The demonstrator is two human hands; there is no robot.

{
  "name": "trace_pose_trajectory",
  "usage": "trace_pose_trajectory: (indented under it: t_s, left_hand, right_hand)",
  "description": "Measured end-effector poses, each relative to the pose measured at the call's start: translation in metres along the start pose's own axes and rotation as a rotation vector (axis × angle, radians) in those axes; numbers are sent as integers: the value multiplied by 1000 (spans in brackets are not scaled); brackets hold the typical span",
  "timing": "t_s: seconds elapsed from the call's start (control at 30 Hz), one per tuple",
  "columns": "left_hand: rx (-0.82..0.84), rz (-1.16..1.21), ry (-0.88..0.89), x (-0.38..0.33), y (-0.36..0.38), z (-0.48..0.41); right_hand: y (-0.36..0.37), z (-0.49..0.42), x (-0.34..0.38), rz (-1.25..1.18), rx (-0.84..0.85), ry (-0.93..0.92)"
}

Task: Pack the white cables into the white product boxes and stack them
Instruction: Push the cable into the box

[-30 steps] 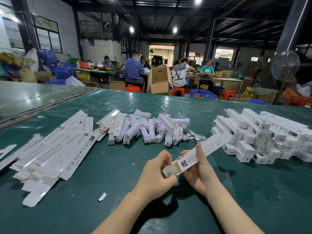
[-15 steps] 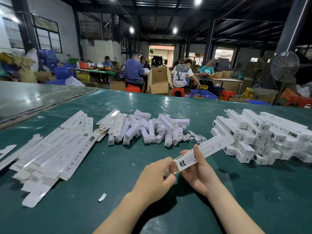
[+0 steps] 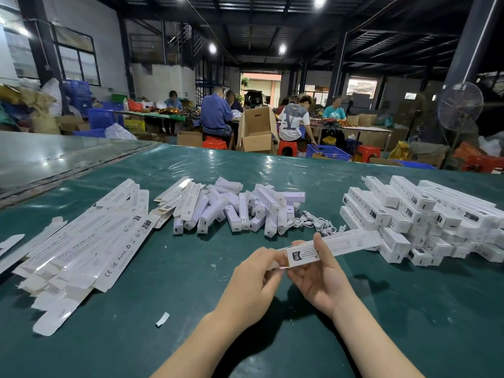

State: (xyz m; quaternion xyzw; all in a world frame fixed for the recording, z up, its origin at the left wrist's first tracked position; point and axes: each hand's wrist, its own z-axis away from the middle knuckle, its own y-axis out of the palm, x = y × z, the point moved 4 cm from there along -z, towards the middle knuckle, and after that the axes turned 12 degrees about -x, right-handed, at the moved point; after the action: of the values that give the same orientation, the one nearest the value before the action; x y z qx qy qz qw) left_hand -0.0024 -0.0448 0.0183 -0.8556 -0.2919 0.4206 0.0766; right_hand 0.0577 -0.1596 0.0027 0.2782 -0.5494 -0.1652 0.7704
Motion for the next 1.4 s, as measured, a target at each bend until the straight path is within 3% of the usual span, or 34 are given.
trace_pose_trajectory:
  t_s: [0.2,0.47,0.77,0.97,1.13,1.27,1.4]
  left_hand:
    - [-88,330,-444,15,-2,-4]
    - [-136,595,-617,17,1,-2]
    - [-213,605,-594,17,-5,-6]
    - [-310,392,-438,17,-9,-5]
    - [-350,503,-475,14,-9,-6]
    - [-241,651,-531,11,-2,-5]
    - [-219,648,-529,12,2,-5]
  right_hand:
    - [0,1,-3,94,-29,-30]
    - [3,1,-5,195,23,-45]
    - [4,-2,-8,260,10,-69]
    - [4,-5,-9,272,-4,-92]
    - [3,-4,-8,234,4,-82]
    - [3,-3,-7,205,72,-94]
    - [1,-2,-6,179,74,-71]
